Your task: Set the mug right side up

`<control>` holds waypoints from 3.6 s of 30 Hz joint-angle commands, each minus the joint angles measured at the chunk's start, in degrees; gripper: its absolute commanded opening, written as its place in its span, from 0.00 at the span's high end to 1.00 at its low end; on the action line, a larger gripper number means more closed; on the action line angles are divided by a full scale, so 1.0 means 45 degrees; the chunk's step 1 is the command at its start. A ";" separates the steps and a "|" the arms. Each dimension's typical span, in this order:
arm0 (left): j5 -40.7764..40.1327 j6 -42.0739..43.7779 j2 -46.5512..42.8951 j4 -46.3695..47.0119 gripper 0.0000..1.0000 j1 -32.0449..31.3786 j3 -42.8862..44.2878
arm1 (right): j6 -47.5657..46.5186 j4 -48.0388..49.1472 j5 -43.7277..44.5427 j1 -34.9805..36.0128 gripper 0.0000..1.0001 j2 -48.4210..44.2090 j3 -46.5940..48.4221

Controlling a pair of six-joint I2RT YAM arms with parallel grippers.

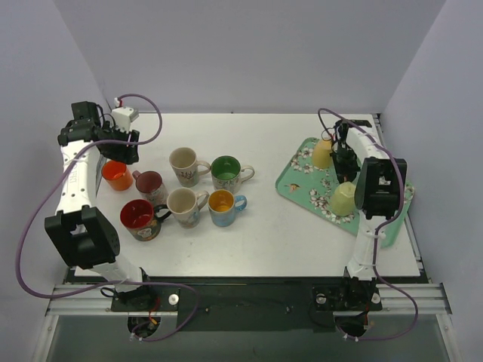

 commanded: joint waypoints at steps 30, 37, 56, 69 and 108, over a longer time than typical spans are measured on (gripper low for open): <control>0.8919 -0.3118 -0.1187 -0.0043 0.17 -0.6829 0.1807 | 0.1064 0.9351 -0.6379 0.3896 1.00 -1.3606 -0.6258; 0.8417 -0.5004 -0.0524 0.2776 0.13 -0.8842 0.1824 | 0.2724 1.0252 -0.7336 0.6025 1.00 -1.3392 -0.5632; 0.9237 -0.4532 -0.0482 0.3360 1.00 -0.9782 0.0458 | 0.3273 1.1445 -0.8159 0.6945 1.00 -1.2513 -0.5397; -0.1755 -0.1391 -0.1927 -0.1264 1.00 -0.8553 0.3037 | 0.2707 0.9571 -0.4918 0.6945 0.09 -1.2161 -0.5573; -0.1313 0.2732 0.0708 -0.0036 0.75 0.2250 -0.3899 | 0.2726 0.6311 0.1841 0.2631 0.02 -0.6736 -0.1910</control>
